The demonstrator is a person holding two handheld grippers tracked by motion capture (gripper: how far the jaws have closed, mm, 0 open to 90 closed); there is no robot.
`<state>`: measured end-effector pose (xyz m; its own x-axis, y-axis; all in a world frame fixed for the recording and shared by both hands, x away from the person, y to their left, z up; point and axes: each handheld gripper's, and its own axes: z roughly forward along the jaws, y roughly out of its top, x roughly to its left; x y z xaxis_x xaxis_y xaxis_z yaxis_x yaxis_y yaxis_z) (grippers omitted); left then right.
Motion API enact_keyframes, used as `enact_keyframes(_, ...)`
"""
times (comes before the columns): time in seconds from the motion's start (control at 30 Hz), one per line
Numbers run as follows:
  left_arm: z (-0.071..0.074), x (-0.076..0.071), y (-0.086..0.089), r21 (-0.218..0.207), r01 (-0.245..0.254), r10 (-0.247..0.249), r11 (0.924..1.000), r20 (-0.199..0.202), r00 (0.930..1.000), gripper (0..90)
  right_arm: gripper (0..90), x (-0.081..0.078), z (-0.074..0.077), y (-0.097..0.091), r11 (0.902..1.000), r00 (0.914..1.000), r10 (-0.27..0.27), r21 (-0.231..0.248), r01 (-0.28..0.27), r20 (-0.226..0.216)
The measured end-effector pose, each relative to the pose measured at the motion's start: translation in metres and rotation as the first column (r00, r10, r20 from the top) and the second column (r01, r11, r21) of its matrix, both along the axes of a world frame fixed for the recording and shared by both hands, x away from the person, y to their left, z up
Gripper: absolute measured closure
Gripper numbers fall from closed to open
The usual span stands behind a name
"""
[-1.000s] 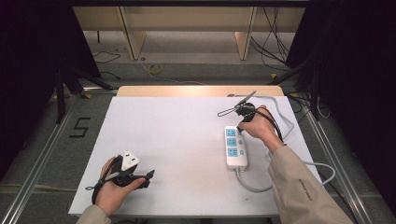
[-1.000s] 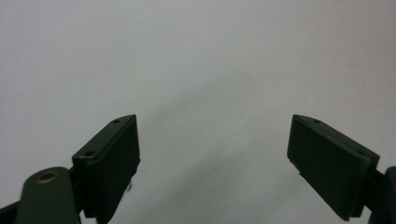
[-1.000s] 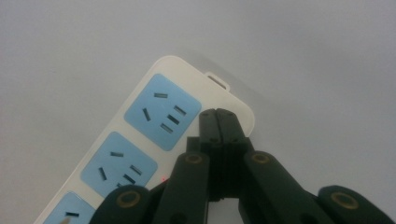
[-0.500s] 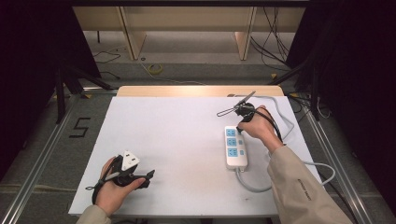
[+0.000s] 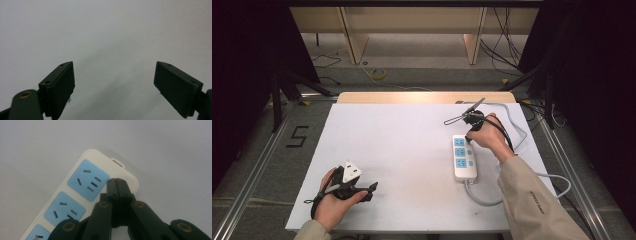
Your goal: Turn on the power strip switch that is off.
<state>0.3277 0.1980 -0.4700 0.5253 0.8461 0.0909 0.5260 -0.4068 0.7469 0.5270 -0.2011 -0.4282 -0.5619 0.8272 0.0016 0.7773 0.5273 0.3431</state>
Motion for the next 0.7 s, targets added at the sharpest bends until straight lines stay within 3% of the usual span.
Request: enact_keyframes(0.7, -0.0001, 0.0003, -0.0012, -0.002, 0.000, 0.000, 1.0000, 0.002, 1.0000, 16.8, 90.0, -0.0003, -0.0012, 0.0024, 0.9999, 1.0000, -0.009, -0.013, 0.009, 0.001)
